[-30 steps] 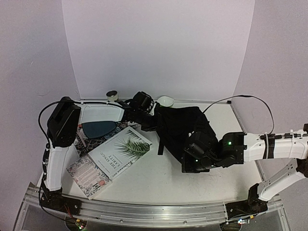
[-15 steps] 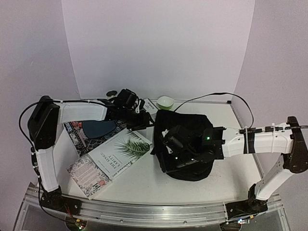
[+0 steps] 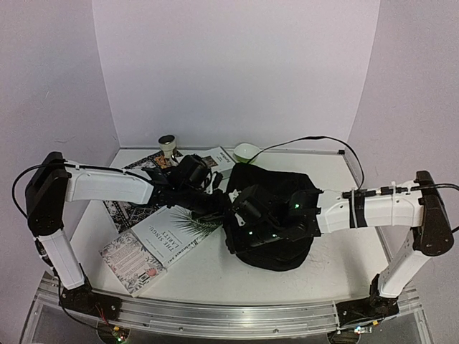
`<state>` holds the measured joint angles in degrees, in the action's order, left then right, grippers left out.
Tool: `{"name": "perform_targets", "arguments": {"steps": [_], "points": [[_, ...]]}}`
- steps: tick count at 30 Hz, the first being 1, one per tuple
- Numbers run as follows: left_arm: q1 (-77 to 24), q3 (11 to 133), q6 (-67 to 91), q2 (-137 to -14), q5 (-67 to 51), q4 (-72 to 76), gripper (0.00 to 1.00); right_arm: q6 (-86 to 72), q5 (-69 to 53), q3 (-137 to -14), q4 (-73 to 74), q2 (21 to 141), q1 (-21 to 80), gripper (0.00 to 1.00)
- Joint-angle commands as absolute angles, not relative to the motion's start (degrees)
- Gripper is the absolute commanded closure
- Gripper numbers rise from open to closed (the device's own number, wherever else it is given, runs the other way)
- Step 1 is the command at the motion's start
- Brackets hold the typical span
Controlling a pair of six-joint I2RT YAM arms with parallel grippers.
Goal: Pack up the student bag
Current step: Hold the student bag at the center of the board, then unzip the largest pocket of the student bag.
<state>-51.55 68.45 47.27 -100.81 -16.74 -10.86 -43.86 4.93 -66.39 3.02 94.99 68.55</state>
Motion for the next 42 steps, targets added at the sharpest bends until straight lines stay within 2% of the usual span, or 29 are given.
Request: {"name": "perform_targets", "arguments": {"steps": [1, 3, 7, 9, 21, 33, 37, 42], "points": [[-52.4, 68.7, 49.3, -102.1, -16.8, -7.2, 0.46, -42.8, 5.3, -68.6, 0.4, 95.5, 68.8, 1.0], [-52.5, 68.6, 49.2, -102.3, -17.1, -7.0, 0.58, -43.0, 5.4, -68.4, 0.4, 95.3, 68.8, 1.0], [-52.1, 69.3, 46.9, -101.6, -15.3, -7.2, 0.94, -43.6, 6.5, -66.3, 0.6, 93.6, 68.8, 1.0], [-51.1, 70.4, 45.5, -101.7, -14.7, -7.6, 1.0, -44.1, 7.0, -64.2, 1.3, 91.6, 68.8, 1.0], [-45.0, 85.4, 32.2, -111.3, -11.4, -15.9, 1.0, -46.6, 6.6, -53.5, 8.5, 79.1, 68.8, 1.0], [-42.6, 105.6, 21.8, -124.4, -2.4, -24.7, 0.99, -45.7, 5.3, -52.6, 9.5, 79.4, 68.9, 1.0], [-42.6, 108.3, 23.2, -125.2, -4.3, -24.9, 0.9, -43.0, 6.8, -57.2, 9.2, 83.2, 68.9, 1.0], [-42.6, 104.9, 25.8, -120.6, -5.0, -24.9, 0.64, -40.7, 8.1, -62.8, 8.1, 88.5, 69.0, 1.0]]}}
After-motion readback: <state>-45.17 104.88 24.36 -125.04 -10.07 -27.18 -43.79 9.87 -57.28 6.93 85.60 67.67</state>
